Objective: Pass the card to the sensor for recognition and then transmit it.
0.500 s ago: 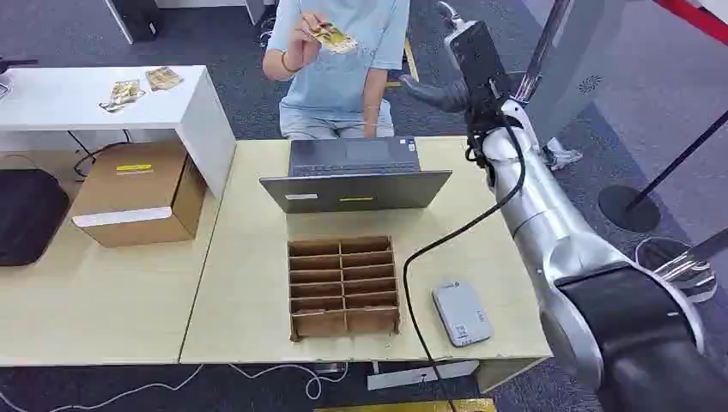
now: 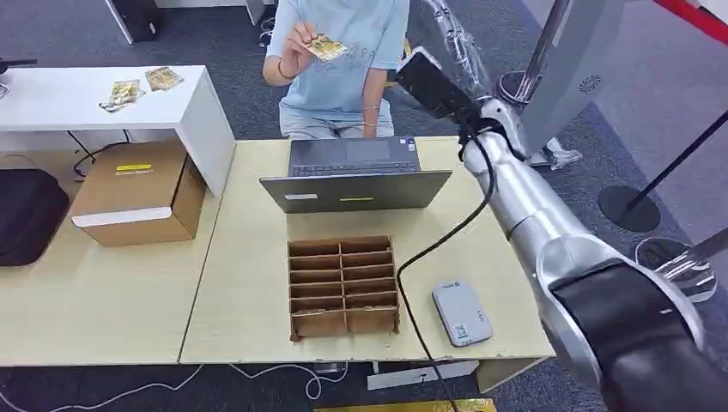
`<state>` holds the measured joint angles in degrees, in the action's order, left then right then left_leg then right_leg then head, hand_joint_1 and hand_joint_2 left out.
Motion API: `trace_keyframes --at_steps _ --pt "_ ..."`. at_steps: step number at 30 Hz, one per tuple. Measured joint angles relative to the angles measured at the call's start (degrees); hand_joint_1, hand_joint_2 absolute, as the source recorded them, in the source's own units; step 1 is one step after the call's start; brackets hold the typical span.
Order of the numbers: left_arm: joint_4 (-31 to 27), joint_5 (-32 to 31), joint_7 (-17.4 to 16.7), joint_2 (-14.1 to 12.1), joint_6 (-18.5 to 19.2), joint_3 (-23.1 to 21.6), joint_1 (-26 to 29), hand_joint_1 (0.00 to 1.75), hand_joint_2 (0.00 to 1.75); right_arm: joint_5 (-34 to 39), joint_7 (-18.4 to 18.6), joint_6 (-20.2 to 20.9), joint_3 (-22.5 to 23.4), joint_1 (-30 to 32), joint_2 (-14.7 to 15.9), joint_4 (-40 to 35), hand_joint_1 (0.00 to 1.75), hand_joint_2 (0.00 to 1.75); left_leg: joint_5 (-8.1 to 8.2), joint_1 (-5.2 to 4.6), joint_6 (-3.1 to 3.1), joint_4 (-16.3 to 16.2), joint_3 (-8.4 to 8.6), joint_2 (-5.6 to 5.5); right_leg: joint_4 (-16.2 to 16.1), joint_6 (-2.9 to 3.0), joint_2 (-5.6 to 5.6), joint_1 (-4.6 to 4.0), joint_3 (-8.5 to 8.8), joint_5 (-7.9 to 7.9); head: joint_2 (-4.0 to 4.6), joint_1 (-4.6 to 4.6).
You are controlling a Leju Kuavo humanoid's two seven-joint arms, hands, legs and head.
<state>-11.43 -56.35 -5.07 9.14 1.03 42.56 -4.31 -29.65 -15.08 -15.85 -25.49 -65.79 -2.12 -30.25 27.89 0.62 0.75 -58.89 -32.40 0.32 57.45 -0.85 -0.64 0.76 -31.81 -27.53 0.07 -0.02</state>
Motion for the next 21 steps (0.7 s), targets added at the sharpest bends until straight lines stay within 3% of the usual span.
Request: trace_keyframes --at_steps 3,10,21 --pt "0.00 -0.24 0.15 0.00 0.20 0.00 -0.23 0.00 0.00 -3.88 1.83 -2.70 -3.38 0.12 -0.61 0.00 0.00 1.75 -0.02 0.00 0.02 0.00 0.00 -0.01 0.01 0.00 -0.02 0.00 0.00 0.00 -0.02 0.00" --pt "0.00 -1.07 0.13 0.02 0.50 0.00 -1.11 0.00 0.00 -12.30 4.81 -4.47 -8.30 0.26 -1.86 0.04 0.00 1.75 -0.02 0.00 0.02 0.00 -0.01 -0.01 0.01 0.00 -0.02 0.00 0.00 0.00 0.00 0.02" --pt "0.00 -0.65 -0.02 0.50 -0.11 0.00 -1.62 0.00 0.00 -18.75 4.83 -10.40 -9.41 -0.12 -4.81 1.38 0.00 1.75 -0.02 0.00 0.02 0.00 -0.02 -0.01 0.01 0.00 -0.02 0.00 0.00 0.00 0.00 0.02"
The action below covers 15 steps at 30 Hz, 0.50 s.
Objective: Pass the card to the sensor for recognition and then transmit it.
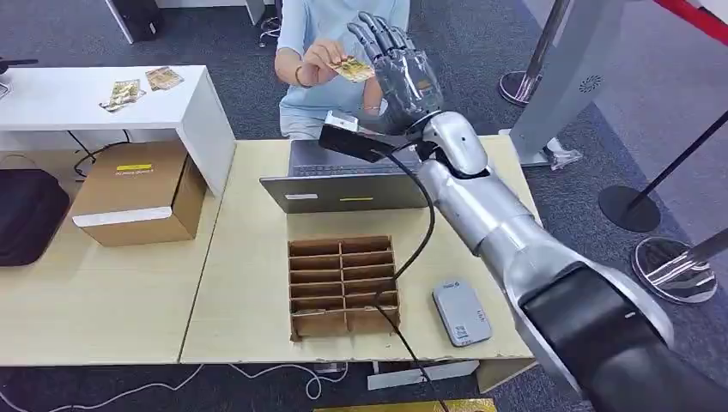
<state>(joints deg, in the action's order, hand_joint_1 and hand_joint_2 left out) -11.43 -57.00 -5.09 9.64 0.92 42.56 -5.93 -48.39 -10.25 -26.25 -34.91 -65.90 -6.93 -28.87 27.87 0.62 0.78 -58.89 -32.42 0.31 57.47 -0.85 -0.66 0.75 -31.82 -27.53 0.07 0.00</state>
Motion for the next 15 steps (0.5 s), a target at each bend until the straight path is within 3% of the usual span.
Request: trace_keyframes --at_steps 6,15 --pt "0.00 0.44 0.17 0.37 0.07 0.00 -0.06 0.00 0.00 -1.95 1.31 -2.10 0.00 -1.01 -1.18 1.90 0.00 1.75 0.00 0.00 0.00 0.00 0.00 0.00 0.00 0.00 0.00 0.00 0.00 0.00 -0.02 0.00" --pt "0.00 0.44 0.17 1.05 0.02 0.00 -0.28 0.00 0.00 -2.07 0.28 -3.25 0.24 -1.94 -1.49 3.54 0.00 1.75 0.00 -0.01 0.00 0.00 0.00 0.00 0.00 0.00 0.00 0.00 0.00 0.00 0.00 0.00"
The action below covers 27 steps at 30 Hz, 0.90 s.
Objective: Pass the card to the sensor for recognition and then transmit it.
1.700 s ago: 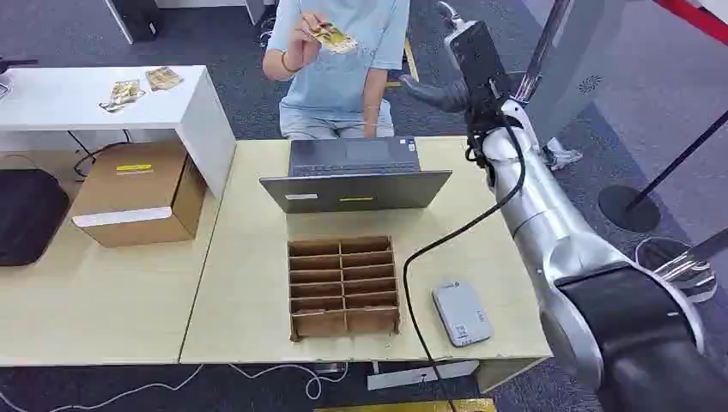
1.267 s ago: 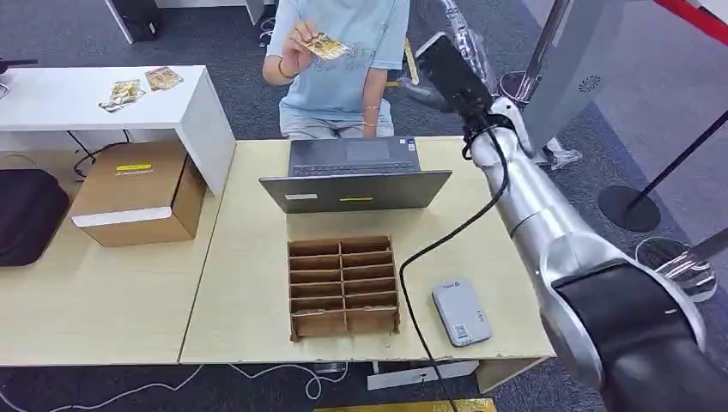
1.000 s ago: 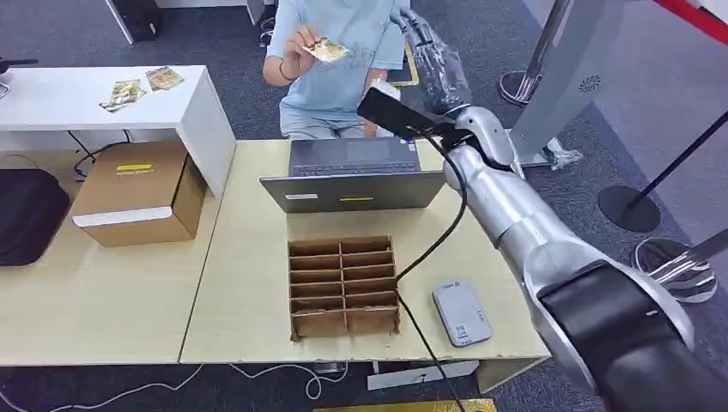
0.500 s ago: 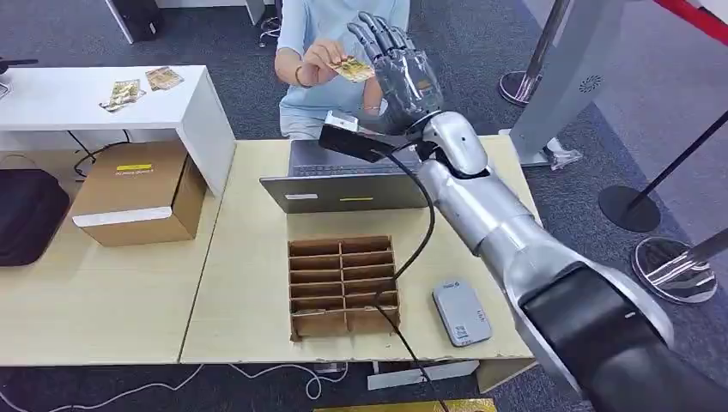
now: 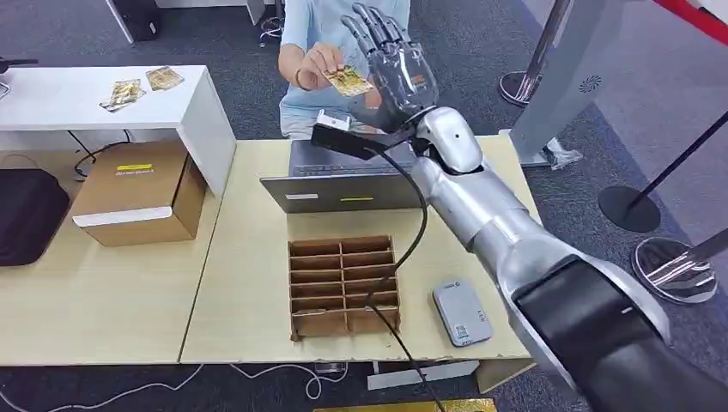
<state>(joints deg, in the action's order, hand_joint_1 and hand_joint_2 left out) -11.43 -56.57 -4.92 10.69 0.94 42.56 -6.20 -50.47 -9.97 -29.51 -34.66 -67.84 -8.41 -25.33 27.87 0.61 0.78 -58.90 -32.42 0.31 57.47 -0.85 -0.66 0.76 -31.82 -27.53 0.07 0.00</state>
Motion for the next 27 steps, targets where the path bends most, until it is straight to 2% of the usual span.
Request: trace_keyframes --at_steps 15,17,18,19,27 --pt "0.00 0.24 0.00 0.33 -0.63 0.00 -0.07 0.00 0.00 2.86 -1.42 0.11 3.48 -1.17 -0.02 1.03 0.00 1.75 0.00 0.00 0.00 0.00 0.00 0.00 0.00 0.00 0.00 0.00 0.00 0.00 0.00 0.00" --pt "0.00 0.33 0.00 0.33 -0.81 0.00 -0.06 0.00 0.00 2.91 -1.75 0.11 4.00 -1.26 -0.02 1.01 0.19 1.75 0.00 0.00 0.00 0.00 0.00 0.00 0.00 0.00 0.00 0.00 0.00 0.00 0.00 0.00" --pt "0.00 0.35 0.00 0.33 -0.81 0.00 -0.07 0.00 0.00 2.93 -2.01 0.11 4.20 -1.28 -0.02 1.03 1.38 1.75 0.00 0.00 0.00 0.00 0.00 0.00 0.00 0.00 0.00 0.00 0.00 0.00 0.00 0.00" --pt "0.00 0.39 0.00 0.33 -0.81 0.00 -0.07 0.00 0.00 2.95 -2.12 0.15 4.39 -1.29 -0.02 1.03 1.71 1.75 0.00 0.00 0.00 0.00 0.00 0.00 0.00 0.00 0.00 0.00 0.00 0.00 0.00 0.00" --pt "0.00 0.39 0.00 0.33 -0.79 0.00 -0.09 0.00 0.00 3.58 -3.23 0.28 5.18 -1.37 -0.02 1.01 1.75 1.75 0.00 0.00 0.00 0.00 0.01 0.00 0.00 0.00 0.00 0.00 -0.01 0.00 0.00 -0.02"
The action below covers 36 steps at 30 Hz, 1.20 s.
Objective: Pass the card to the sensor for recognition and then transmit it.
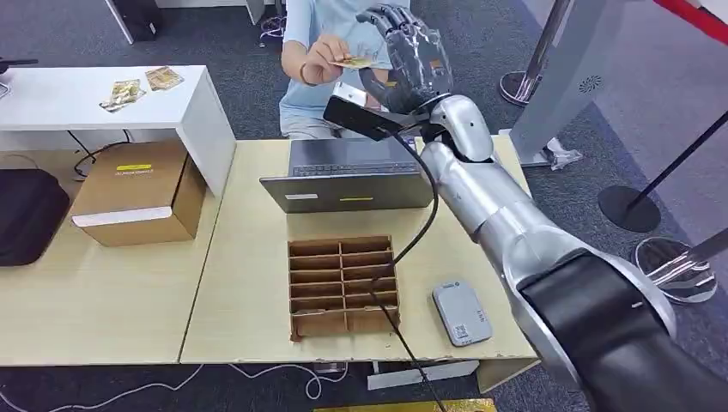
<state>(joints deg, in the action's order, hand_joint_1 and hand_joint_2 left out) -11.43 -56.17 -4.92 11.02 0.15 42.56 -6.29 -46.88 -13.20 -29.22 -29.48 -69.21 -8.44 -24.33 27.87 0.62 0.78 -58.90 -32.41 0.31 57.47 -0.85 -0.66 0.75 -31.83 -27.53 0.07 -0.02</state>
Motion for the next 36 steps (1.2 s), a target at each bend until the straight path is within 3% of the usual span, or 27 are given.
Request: trace_keyframes --at_steps 12,28,36 --pt "0.00 0.22 0.04 0.00 0.00 0.00 0.04 0.00 0.00 0.57 -2.23 -0.09 1.31 0.01 0.22 0.00 1.75 1.75 0.00 0.00 0.00 0.00 0.00 0.00 0.00 0.00 0.00 0.00 -0.02 0.00 -0.02 0.02" --pt "0.00 0.61 0.72 -0.07 -0.02 0.02 0.22 0.00 0.00 2.67 -2.56 -0.11 3.15 0.25 1.51 -0.31 1.75 1.75 0.00 0.00 0.00 0.00 -0.01 0.00 0.00 0.00 0.00 0.00 -0.02 0.00 -0.02 0.02" --pt "0.00 0.85 1.01 -0.09 -0.09 0.22 0.63 0.00 0.00 7.67 -3.80 0.98 6.77 0.27 4.41 -2.55 1.75 1.75 0.00 -0.01 0.00 -0.02 -0.02 -0.01 0.00 0.00 -0.01 0.01 -0.03 0.00 0.00 0.02"
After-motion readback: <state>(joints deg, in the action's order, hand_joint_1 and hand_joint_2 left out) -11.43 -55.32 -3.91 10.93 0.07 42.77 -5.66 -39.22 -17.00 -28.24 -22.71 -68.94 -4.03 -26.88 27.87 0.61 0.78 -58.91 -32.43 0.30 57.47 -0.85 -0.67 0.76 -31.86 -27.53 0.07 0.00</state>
